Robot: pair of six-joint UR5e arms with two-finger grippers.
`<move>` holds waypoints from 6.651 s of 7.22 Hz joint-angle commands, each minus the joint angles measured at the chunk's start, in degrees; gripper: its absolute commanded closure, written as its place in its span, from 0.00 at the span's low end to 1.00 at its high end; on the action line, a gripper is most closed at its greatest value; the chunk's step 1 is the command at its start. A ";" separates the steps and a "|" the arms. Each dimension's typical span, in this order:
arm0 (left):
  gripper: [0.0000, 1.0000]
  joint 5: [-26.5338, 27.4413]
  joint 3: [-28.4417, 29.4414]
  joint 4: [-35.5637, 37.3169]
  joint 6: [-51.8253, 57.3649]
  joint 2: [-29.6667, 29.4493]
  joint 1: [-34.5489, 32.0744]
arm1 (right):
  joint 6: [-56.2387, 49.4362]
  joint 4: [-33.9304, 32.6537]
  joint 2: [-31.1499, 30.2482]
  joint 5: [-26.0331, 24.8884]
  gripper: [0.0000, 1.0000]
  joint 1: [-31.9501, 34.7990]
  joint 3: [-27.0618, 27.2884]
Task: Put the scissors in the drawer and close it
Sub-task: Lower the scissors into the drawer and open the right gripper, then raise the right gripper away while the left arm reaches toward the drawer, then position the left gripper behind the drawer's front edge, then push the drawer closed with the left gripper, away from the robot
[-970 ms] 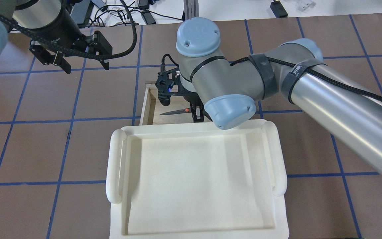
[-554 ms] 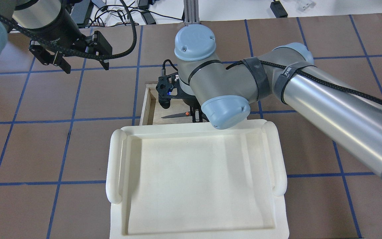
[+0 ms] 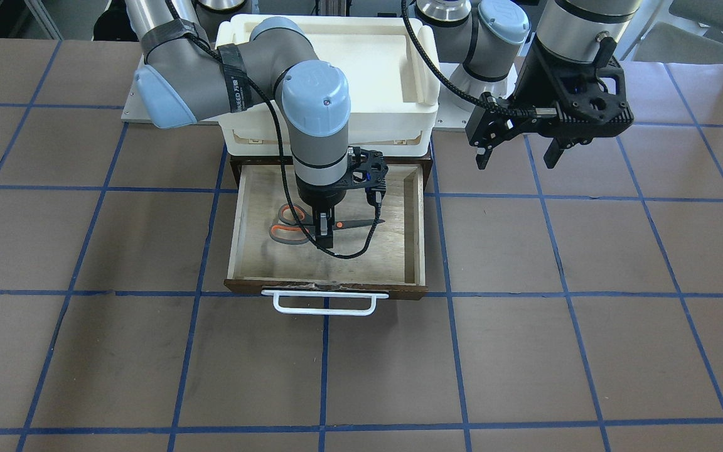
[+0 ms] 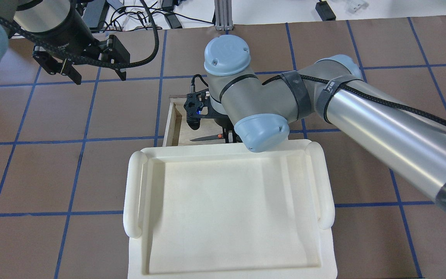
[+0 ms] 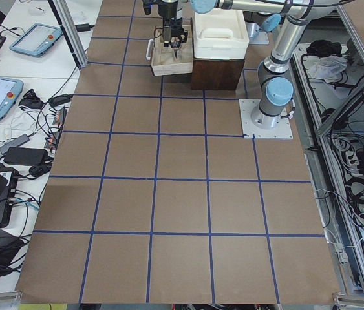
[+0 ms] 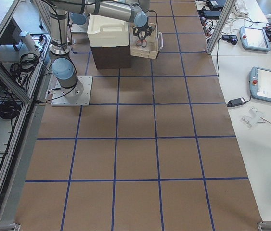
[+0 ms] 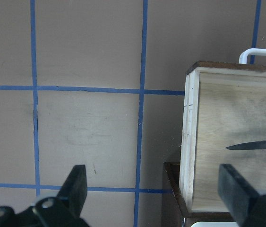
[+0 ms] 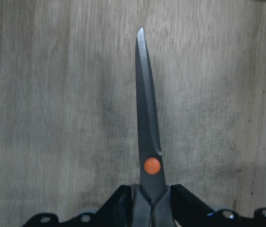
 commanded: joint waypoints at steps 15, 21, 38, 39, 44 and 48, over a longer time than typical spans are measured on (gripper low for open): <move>0.01 -2.10 12.40 25.14 -3.22 -23.67 -9.55 | 52.27 22.37 -19.12 2.61 0.00 -26.55 -11.24; 0.00 0.29 21.13 29.90 -12.36 -39.69 -15.28 | 70.18 27.55 -19.14 3.30 0.00 -25.67 -13.43; 0.00 -7.18 22.98 5.91 -15.62 -47.88 -19.94 | 69.05 27.56 -17.20 3.57 0.00 -25.75 -13.00; 0.00 -7.27 22.98 5.12 -15.62 -47.01 -20.03 | 69.05 27.56 -17.20 3.57 0.00 -25.75 -13.00; 0.00 -9.11 21.14 2.39 -16.59 -42.09 -20.91 | 69.05 27.56 -17.11 3.57 0.00 -25.75 -12.91; 0.00 -8.59 17.27 0.72 -16.33 -38.30 -21.17 | 69.05 27.56 -17.11 3.57 0.00 -25.75 -12.91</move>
